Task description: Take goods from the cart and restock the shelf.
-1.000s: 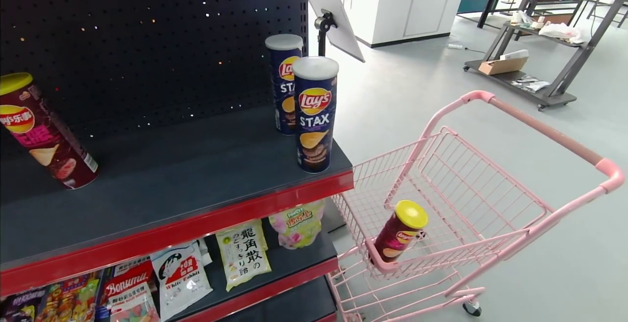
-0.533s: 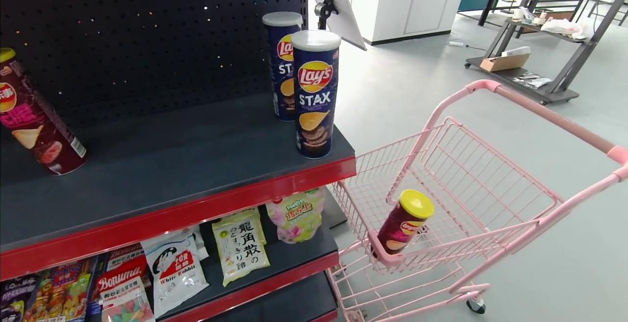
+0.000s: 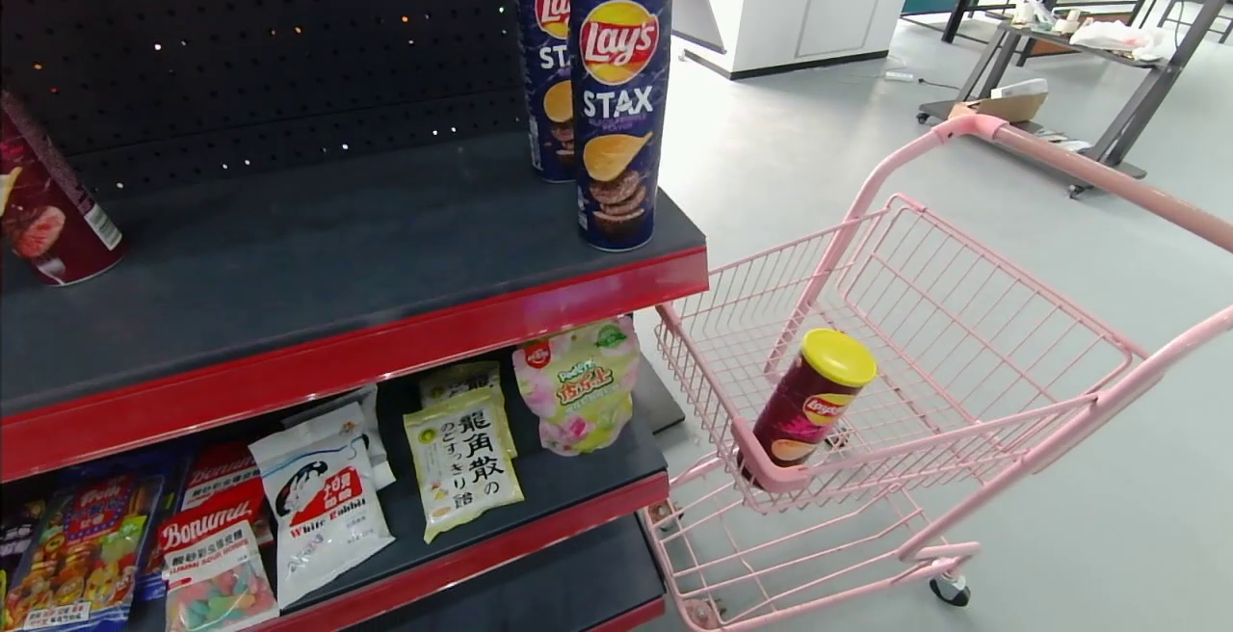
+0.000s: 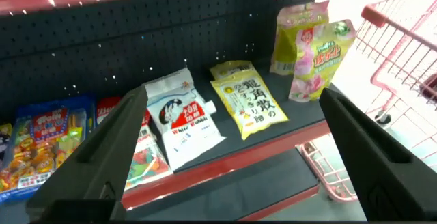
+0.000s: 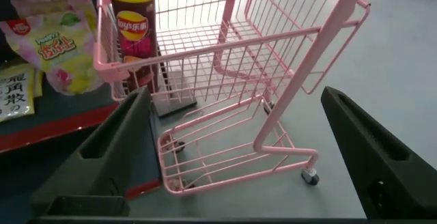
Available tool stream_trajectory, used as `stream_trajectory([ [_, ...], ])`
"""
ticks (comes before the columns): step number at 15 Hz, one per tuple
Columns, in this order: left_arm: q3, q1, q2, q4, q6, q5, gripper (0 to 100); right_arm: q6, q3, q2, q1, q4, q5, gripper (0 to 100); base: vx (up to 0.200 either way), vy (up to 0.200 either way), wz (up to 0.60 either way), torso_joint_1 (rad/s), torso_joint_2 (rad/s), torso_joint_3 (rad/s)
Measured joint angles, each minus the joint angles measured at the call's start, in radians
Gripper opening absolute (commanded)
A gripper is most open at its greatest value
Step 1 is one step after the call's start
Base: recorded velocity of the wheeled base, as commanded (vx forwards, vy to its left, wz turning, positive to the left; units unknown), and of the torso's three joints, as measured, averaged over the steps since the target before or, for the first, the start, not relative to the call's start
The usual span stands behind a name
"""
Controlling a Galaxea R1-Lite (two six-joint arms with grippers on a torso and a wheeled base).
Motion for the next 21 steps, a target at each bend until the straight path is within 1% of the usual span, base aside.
stream_trajectory([
  [6,0.0,0.0,0.0,0.0,0.0,0.0,100,0.0,0.0,0.0,0.0,0.0,0.0,100,0.0,0.0,0.0,-0.111,0.47,0.353],
  [13,0.0,0.0,0.0,-0.001,0.0,0.0,100,-0.005,-0.007,0.013,0.005,0.002,0.016,100,0.0,0.0,0.0,-0.01,0.04,0.035],
  [15,0.0,0.0,0.0,-0.001,0.001,0.007,100,0.024,-0.067,0.049,0.01,0.0,0.041,100,0.0,0.0,0.0,0.0,0.0,0.0],
  [16,0.0,0.0,0.0,-0.001,0.001,0.008,100,0.046,-0.134,0.1,0.012,-0.004,0.052,100,0.0,0.0,0.0,0.0,0.0,0.0],
  [18,0.0,0.0,0.0,-0.001,0.002,0.008,100,0.069,-0.274,0.268,0.026,-0.016,0.084,100,0.0,0.0,0.0,0.0,0.0,0.0],
  [19,0.0,0.0,0.0,-0.001,0.002,0.008,100,0.074,-0.345,0.383,0.04,-0.046,0.1,100,0.0,0.0,0.0,0.0,0.0,0.0],
  [20,0.0,0.0,0.0,-0.001,0.002,0.008,100,0.079,-0.391,0.5,0.056,-0.087,0.113,100,0.0,0.0,0.0,0.0,0.0,0.0],
  [21,0.0,0.0,0.0,-0.001,0.002,0.008,100,0.084,-0.427,0.631,0.074,-0.159,0.127,100,0.0,0.0,0.0,0.0,0.0,0.0],
])
